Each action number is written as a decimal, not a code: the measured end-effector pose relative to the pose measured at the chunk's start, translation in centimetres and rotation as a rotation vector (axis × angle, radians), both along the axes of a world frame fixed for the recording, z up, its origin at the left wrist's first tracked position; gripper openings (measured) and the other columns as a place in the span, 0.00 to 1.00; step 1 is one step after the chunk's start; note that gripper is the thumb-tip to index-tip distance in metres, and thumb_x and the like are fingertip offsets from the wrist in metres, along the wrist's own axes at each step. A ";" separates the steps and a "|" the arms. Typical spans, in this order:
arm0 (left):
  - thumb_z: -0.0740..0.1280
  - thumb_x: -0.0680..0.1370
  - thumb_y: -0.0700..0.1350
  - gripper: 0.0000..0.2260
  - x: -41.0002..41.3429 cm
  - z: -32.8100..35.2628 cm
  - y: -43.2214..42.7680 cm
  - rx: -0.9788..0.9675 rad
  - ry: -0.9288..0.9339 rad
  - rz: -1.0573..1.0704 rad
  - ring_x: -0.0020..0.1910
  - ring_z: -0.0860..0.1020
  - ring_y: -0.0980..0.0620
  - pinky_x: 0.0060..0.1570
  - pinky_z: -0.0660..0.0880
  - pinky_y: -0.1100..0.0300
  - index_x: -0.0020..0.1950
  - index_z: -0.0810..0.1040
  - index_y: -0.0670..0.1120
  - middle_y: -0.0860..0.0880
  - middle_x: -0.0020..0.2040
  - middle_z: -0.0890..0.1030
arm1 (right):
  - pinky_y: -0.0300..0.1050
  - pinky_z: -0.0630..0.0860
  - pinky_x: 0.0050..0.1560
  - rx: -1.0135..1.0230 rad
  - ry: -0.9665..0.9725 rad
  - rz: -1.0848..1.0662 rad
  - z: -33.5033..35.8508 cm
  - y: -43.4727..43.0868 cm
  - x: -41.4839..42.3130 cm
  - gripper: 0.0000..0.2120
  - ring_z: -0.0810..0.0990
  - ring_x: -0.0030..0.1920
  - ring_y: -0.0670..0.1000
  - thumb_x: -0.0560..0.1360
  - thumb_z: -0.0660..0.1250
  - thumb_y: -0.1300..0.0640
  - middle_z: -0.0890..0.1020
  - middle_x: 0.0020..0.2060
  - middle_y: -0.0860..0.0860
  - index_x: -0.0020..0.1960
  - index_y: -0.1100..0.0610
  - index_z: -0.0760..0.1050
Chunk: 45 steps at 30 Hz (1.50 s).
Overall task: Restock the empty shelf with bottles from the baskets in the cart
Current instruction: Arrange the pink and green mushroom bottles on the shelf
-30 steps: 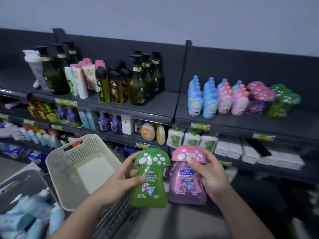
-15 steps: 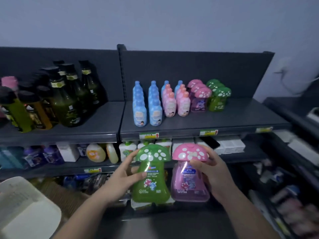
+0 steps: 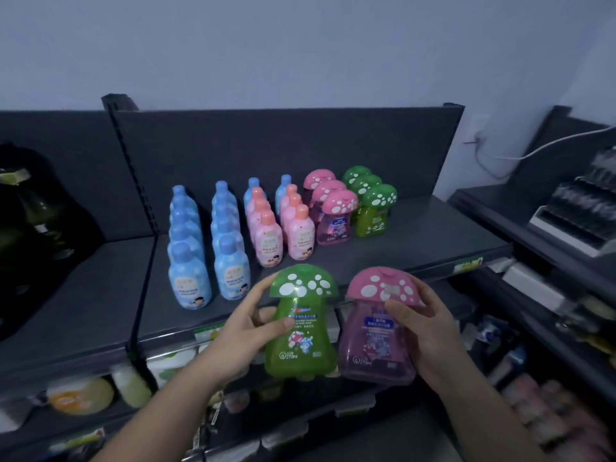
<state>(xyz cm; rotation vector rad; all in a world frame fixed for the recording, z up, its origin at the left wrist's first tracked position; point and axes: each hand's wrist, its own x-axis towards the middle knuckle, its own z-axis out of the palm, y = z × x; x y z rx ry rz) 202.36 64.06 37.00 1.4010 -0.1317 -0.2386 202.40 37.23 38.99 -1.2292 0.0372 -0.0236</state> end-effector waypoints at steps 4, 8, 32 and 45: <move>0.65 0.77 0.32 0.29 3.7 0.5 -1.4 0.003 -0.017 0.017 0.49 0.83 0.40 0.43 0.81 0.53 0.74 0.63 0.54 0.36 0.53 0.83 | 0.50 0.82 0.38 0.008 0.003 0.015 0.1 -1.3 2.9 0.45 0.86 0.43 0.57 0.42 0.87 0.45 0.86 0.47 0.59 0.56 0.56 0.80; 0.67 0.76 0.34 0.31 7.6 1.1 -4.1 -0.002 -0.051 0.008 0.54 0.81 0.35 0.49 0.81 0.48 0.75 0.63 0.55 0.34 0.55 0.82 | 0.49 0.81 0.36 -0.008 -0.006 0.042 0.2 -1.7 6.9 0.43 0.85 0.41 0.57 0.40 0.87 0.44 0.86 0.44 0.59 0.52 0.58 0.82; 0.74 0.70 0.60 0.32 19.7 2.7 -19.7 0.079 -0.081 0.257 0.56 0.82 0.55 0.52 0.78 0.62 0.70 0.71 0.51 0.50 0.60 0.81 | 0.55 0.82 0.51 -0.156 -0.029 0.416 1.0 -9.0 22.8 0.28 0.85 0.53 0.56 0.66 0.78 0.44 0.84 0.55 0.54 0.62 0.44 0.72; 0.71 0.75 0.46 0.23 20.1 3.0 -17.9 0.022 -0.117 0.143 0.61 0.79 0.47 0.59 0.77 0.55 0.69 0.71 0.49 0.46 0.61 0.81 | 0.54 0.79 0.59 -0.324 -0.162 0.505 0.6 -8.8 24.9 0.45 0.81 0.60 0.51 0.55 0.74 0.25 0.79 0.63 0.49 0.69 0.35 0.66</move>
